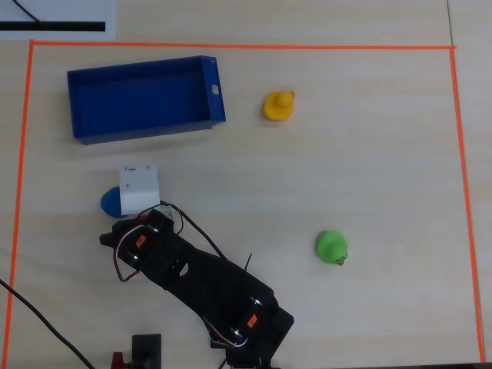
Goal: Grasp red duck and put it into box.
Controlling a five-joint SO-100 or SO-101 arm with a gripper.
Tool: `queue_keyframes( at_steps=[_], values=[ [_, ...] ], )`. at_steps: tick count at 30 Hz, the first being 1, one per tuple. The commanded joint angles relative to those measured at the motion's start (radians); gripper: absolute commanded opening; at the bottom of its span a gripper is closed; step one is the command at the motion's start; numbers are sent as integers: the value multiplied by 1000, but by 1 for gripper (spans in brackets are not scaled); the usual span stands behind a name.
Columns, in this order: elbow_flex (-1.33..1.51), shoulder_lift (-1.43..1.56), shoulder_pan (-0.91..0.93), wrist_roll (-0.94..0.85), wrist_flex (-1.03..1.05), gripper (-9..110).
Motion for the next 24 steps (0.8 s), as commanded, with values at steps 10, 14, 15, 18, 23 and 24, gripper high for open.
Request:
queue_keyframes(
  at_steps=[10,14,15,18,23,24],
  values=[
    [26,6,20,-6,-86,37],
    [43,2,3,25,-103,37],
    [49,2,-2,32,-112,37],
    [67,-6,-2,38,-141,36],
    [101,-21,12,38,-187,36],
    [106,-23,14,40,-195,36]
  ],
)
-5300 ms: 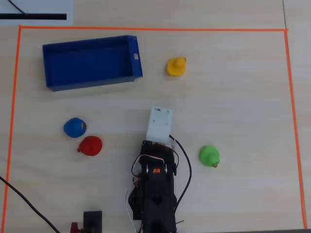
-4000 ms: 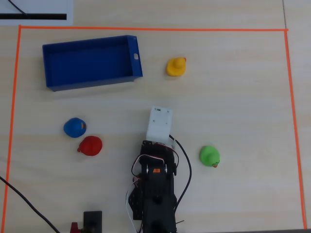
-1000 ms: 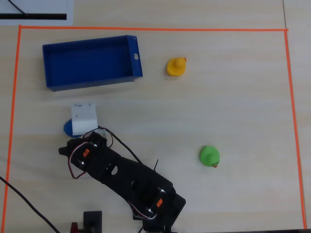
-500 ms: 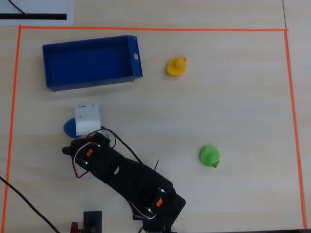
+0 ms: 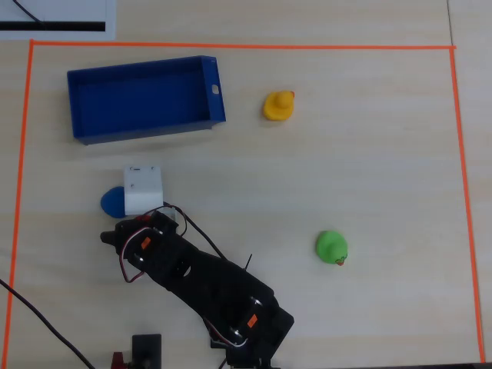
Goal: Grasp red duck and put it into box.
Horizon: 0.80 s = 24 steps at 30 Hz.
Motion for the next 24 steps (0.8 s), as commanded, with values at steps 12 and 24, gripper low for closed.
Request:
queue_keyframes(
  at_steps=[12,24],
  values=[
    [11,6,60,0,-26,0],
    [-666,118,339,-98,422,0]
  ],
)
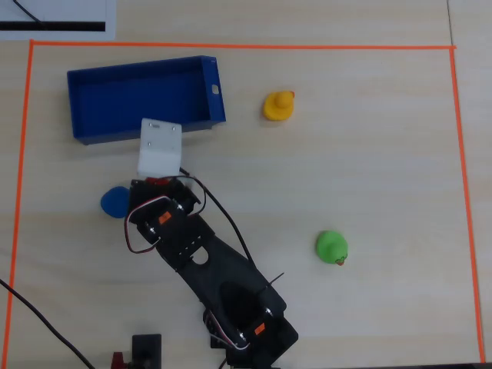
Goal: Grasp red duck and put it into box.
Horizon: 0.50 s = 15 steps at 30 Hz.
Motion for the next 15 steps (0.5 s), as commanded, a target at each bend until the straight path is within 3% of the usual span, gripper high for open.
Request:
queue_keyframes(
  at_steps=[1,8,15],
  values=[
    [-164,3,83,5,-29,0],
    [-37,-107,98,192,-459,0],
    [-242,-443,80,135,-578,0]
  ],
)
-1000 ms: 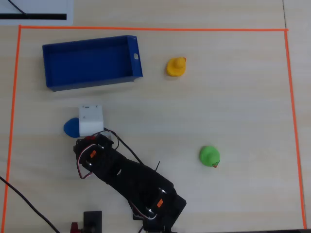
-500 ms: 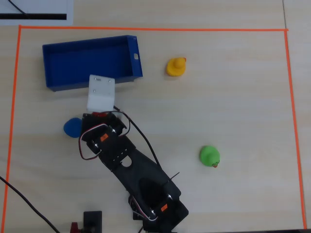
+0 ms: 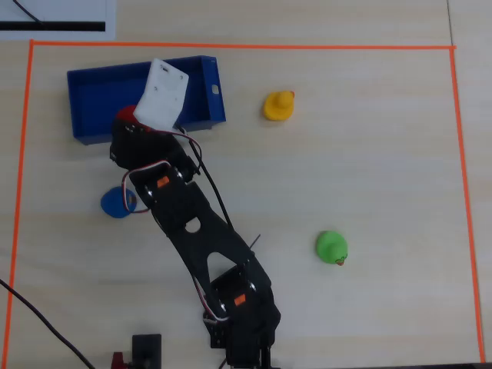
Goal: Grasp red duck and put it into box.
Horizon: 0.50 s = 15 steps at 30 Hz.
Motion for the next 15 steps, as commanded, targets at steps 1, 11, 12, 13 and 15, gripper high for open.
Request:
queue_keyframes(
  at_steps=[1,11,12,13,15],
  values=[
    [-186,-170,-9,-35,-35,0],
    [-675,-591,72,-147,130,0],
    [-680,-606,77,-169,149,0],
    [-678,-620,83,-186,163,0],
    [-660,-638,94,-218,175,0]
  ],
)
